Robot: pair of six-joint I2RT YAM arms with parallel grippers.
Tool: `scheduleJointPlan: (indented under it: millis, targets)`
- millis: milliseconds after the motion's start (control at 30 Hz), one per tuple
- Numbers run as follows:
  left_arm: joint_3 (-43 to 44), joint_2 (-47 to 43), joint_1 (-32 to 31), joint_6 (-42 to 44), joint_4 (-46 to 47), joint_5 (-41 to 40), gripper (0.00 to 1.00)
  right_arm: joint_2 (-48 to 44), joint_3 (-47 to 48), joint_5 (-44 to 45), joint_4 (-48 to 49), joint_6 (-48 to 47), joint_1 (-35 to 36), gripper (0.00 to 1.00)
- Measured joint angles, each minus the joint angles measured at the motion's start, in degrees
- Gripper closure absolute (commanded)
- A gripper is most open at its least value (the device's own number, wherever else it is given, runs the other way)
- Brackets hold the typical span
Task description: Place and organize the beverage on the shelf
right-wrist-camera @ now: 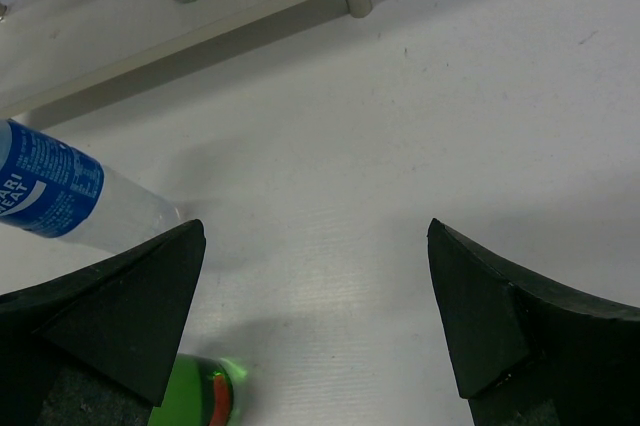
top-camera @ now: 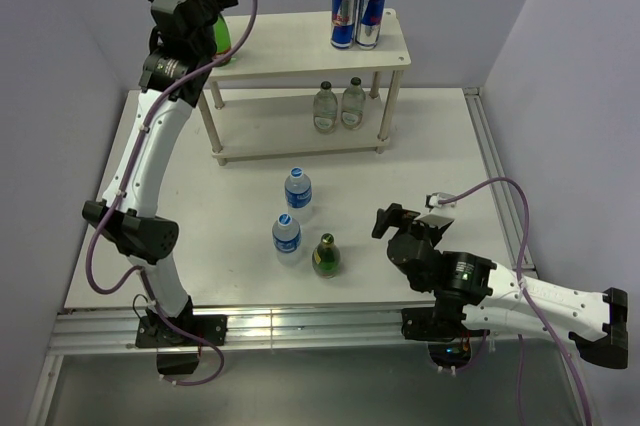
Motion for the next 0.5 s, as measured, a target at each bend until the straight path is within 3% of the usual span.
scheduleJointPlan:
  millis: [167,333,500]
  targets:
    - [-8.3,-5.6,-0.2,-1.1,-1.8,-0.3,0.01,0.0,0.0,0.0,0.0,0.0,0.0,0.01]
    - [-23.8,-19.8,-2.6,-2.2,-2.0,-2.3,0.01,0.0,0.0,0.0,0.0,0.1,0.0,0.01]
    - [-32.0,-33.9,-9.3,-4.2,-3.1,-4.7,0.01,0.3,0.0,0.1,0.2,0.2,0.0,0.01]
